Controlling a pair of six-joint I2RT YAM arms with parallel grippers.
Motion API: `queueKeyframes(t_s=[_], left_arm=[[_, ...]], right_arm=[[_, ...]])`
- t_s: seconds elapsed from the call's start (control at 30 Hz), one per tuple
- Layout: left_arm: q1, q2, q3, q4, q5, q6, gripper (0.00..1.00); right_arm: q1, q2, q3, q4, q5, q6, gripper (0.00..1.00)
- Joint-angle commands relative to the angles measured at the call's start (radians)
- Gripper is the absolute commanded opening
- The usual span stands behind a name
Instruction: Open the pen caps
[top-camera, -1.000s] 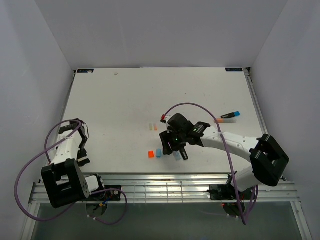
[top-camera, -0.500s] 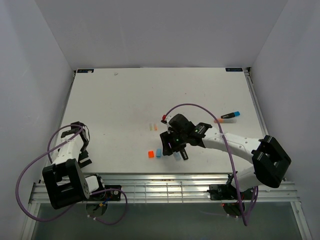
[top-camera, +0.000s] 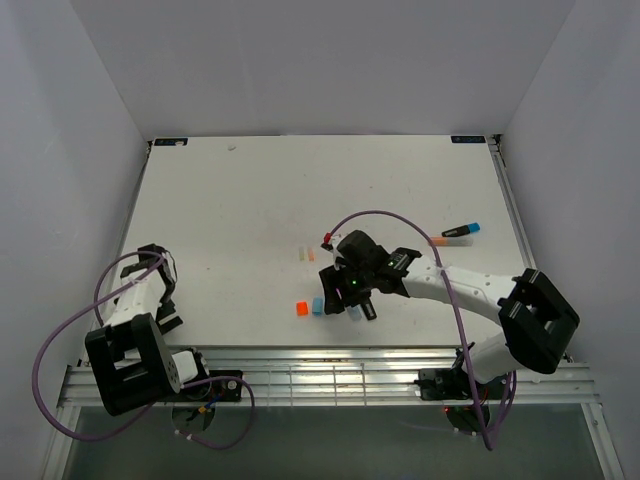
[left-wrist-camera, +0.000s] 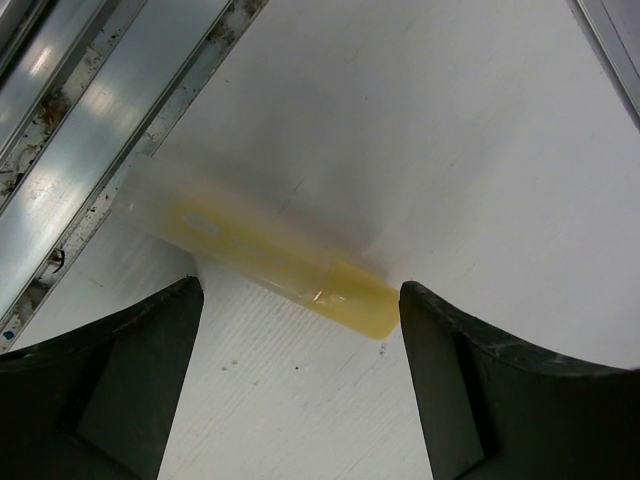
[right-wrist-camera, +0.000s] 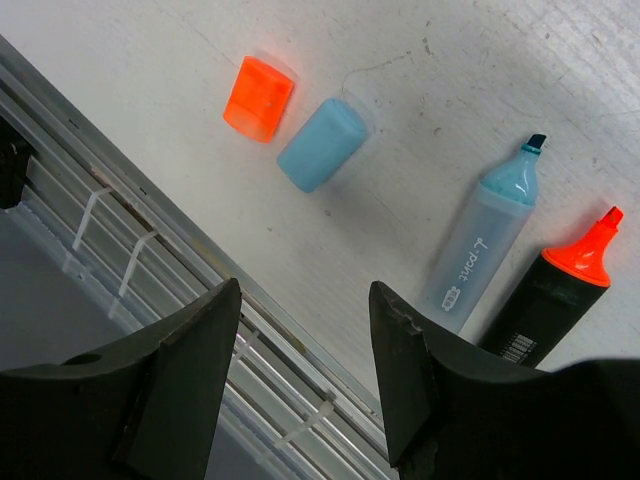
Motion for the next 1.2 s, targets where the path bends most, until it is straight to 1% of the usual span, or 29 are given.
queueKeyframes(t_s=[0.0, 0.17, 0.4, 0.5, 0.63, 0.67, 0.77, 1.17], left_arm=[[0.019, -0.012, -0.012, 0.032, -0.002, -0.321, 0.9], [0.037, -0.003, -0.024, 0.041, 0.008, -0.318, 0.89], [0.051, 0.032, 0.002, 0.019, 0.02, -0.309, 0.87], [0.056, 0.049, 0.017, 0.001, 0.032, -0.312, 0.83], [0.056, 0.078, 0.045, -0.011, 0.031, -0.303, 0.81], [0.057, 0.098, 0.051, -0.016, 0.029, -0.299, 0.78], [0.059, 0.129, 0.09, -0.051, 0.017, -0.293, 0.75], [0.068, 0.229, 0.13, -0.054, -0.014, -0.289, 0.76]], right_arm=[[0.006, 0.012, -0.008, 0.038, -0.026, 0.007, 0.61], [0.004, 0.013, -0.017, 0.043, -0.033, 0.009, 0.61], [0.005, 0.016, -0.014, 0.049, -0.037, 0.009, 0.61], [0.004, 0.016, -0.015, 0.049, -0.037, 0.007, 0.61], [0.004, 0.019, -0.008, 0.049, -0.039, 0.006, 0.61], [0.002, 0.019, -0.006, 0.049, -0.04, 0.006, 0.61], [0.004, 0.021, -0.002, 0.055, -0.051, 0.006, 0.61], [-0.014, 0.058, 0.037, 0.067, -0.094, -0.017, 0.61]])
